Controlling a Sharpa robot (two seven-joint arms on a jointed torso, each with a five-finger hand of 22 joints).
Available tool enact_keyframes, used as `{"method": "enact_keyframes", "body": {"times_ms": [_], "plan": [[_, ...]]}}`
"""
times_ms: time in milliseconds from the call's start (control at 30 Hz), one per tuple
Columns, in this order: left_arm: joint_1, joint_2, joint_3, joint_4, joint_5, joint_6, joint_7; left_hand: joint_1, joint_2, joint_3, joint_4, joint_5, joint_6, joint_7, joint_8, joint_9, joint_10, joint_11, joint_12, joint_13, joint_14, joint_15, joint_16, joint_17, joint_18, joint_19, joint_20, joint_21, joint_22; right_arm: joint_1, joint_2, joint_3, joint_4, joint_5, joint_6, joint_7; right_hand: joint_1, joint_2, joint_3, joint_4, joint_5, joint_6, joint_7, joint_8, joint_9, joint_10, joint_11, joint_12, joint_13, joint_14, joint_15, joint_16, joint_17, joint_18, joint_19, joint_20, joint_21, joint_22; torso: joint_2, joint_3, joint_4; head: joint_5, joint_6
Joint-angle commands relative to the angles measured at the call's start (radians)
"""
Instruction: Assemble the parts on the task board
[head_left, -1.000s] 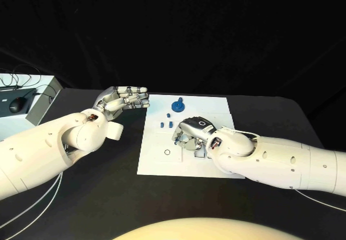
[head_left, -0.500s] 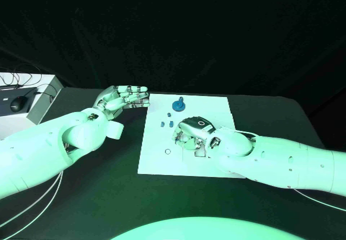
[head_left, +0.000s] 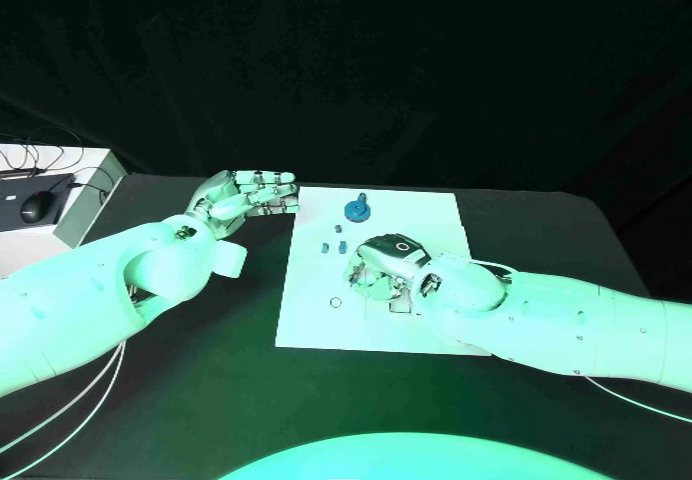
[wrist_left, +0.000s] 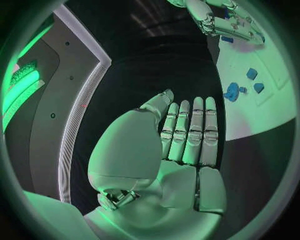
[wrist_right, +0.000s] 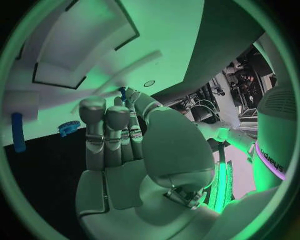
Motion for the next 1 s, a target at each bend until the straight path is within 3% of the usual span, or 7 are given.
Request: {"method": "enact_keyframes", "body": {"times_ms": [33, 300, 700, 767, 833, 933, 1000], "plan": [[0.000, -0.001, 0.001, 0.001, -0.008, 0.008, 0.004, -0.002, -0.006, 0.005, 0.002, 0.000, 0.001, 0.007, -0.001, 0.001, -0.007, 0.003, -0.001, 0.001, -0.006, 0.002, -0.003, -0.002, -0.006, -0.003, 0.004, -0.004, -0.001, -0.003, -0.001, -0.002, 0.001, 0.012, -0.008, 0.025, -0.001, -0.016, -0.008, 0.002, 0.005, -0.008, 0.001, 0.003, -0.003, -0.021, 0.005, -0.004, -0.001, 0.000, 0.011, -0.005, -0.003, 0.025, 0.042, 0.008, -0.027, 0.049, 0.001, 0.0011, 0.0007, 0.001, 0.001], [0.000, -0.006, 0.001, -0.005, -0.007, 0.008, 0.002, -0.001, -0.006, 0.000, 0.003, -0.001, 0.000, 0.006, -0.001, 0.000, -0.009, 0.004, -0.001, 0.000, -0.007, 0.002, -0.003, -0.001, -0.004, -0.002, 0.006, -0.004, -0.012, -0.003, -0.011, -0.002, 0.012, 0.013, -0.057, 0.026, 0.014, -0.029, -0.056, 0.011, 0.006, -0.025, 0.004, 0.002, -0.009, -0.097, 0.023, -0.003, -0.001, 0.002, 0.023, -0.019, -0.016, 0.041, 0.046, 0.020, -0.092, 0.027, 0.000, 0.0011, 0.0021, -0.001, -0.002], [0.000, -0.006, 0.001, -0.015, 0.002, 0.037, 0.002, -0.008, -0.005, -0.011, 0.010, -0.004, 0.003, -0.002, -0.001, 0.001, -0.017, 0.005, -0.001, 0.001, -0.012, 0.005, -0.003, -0.001, -0.003, -0.003, 0.011, -0.005, -0.031, -0.001, -0.067, 0.002, 0.073, 0.068, -0.170, 0.039, 0.052, -0.048, -0.127, 0.055, 0.009, -0.094, -0.005, 0.003, -0.011, -0.130, 0.030, -0.004, -0.001, 0.003, 0.029, -0.018, -0.023, 0.055, 0.049, 0.030, -0.121, 0.011, 0.000, 0.0013, 0.0002, -0.004, 0.002], [0.000, -0.007, 0.001, -0.017, 0.004, 0.042, 0.004, -0.005, -0.004, -0.019, 0.009, -0.004, 0.002, -0.003, -0.001, 0.000, -0.017, 0.006, -0.001, 0.000, -0.013, 0.005, -0.003, -0.001, -0.002, -0.003, 0.012, -0.005, -0.036, 0.004, -0.085, 0.006, 0.088, 0.103, -0.181, 0.046, 0.054, -0.046, -0.128, 0.059, 0.009, -0.096, -0.007, 0.002, -0.010, -0.120, 0.027, -0.004, -0.001, 0.004, 0.027, -0.016, -0.024, 0.055, 0.049, 0.030, -0.120, 0.011, 0.000, 0.0015, 0.0000, -0.006, 0.003], [-0.001, -0.007, 0.001, -0.017, 0.005, 0.045, 0.006, -0.003, -0.003, -0.022, 0.009, -0.004, 0.002, -0.004, -0.001, 0.001, -0.016, 0.005, -0.001, 0.001, -0.013, 0.005, -0.003, 0.000, -0.001, -0.003, 0.013, -0.004, -0.040, 0.012, -0.106, 0.012, 0.101, 0.150, -0.175, 0.051, 0.056, -0.040, -0.118, 0.058, 0.010, -0.096, -0.004, 0.003, -0.010, -0.060, 0.013, 0.000, 0.000, 0.005, 0.018, -0.014, -0.024, 0.052, 0.050, 0.025, -0.108, 0.014, 0.000, 0.0010, -0.0002, -0.007, 0.006], [-0.001, -0.008, 0.001, -0.017, 0.005, 0.046, 0.009, -0.002, -0.002, -0.024, 0.009, -0.003, 0.003, -0.005, -0.001, 0.000, -0.011, 0.004, -0.001, 0.000, -0.013, 0.005, -0.003, 0.000, -0.001, -0.002, 0.013, -0.004, -0.042, 0.034, -0.139, 0.019, 0.106, 0.228, -0.149, 0.058, 0.055, -0.032, -0.093, 0.052, 0.016, -0.089, 0.011, 0.003, -0.010, 0.020, -0.005, 0.010, 0.001, 0.007, 0.006, -0.009, -0.022, 0.042, 0.051, 0.015, -0.080, 0.022, 0.000, 0.0007, -0.0010, -0.010, 0.010], [-0.002, -0.010, 0.001, -0.016, 0.006, 0.048, 0.011, -0.001, -0.001, -0.024, 0.009, -0.003, 0.005, -0.005, -0.001, 0.000, -0.004, 0.001, -0.001, 0.000, -0.009, 0.003, -0.003, 0.000, -0.001, -0.002, 0.013, -0.004, -0.044, 0.057, -0.167, 0.022, 0.102, 0.273, -0.119, 0.065, 0.045, -0.036, -0.087, 0.050, 0.027, -0.086, 0.011, 0.004, -0.010, 0.054, -0.014, 0.010, 0.001, 0.008, 0.000, -0.004, -0.019, 0.032, 0.052, 0.007, -0.056, 0.030, -0.001, 0.0006, -0.0016, -0.013, 0.013]]}}
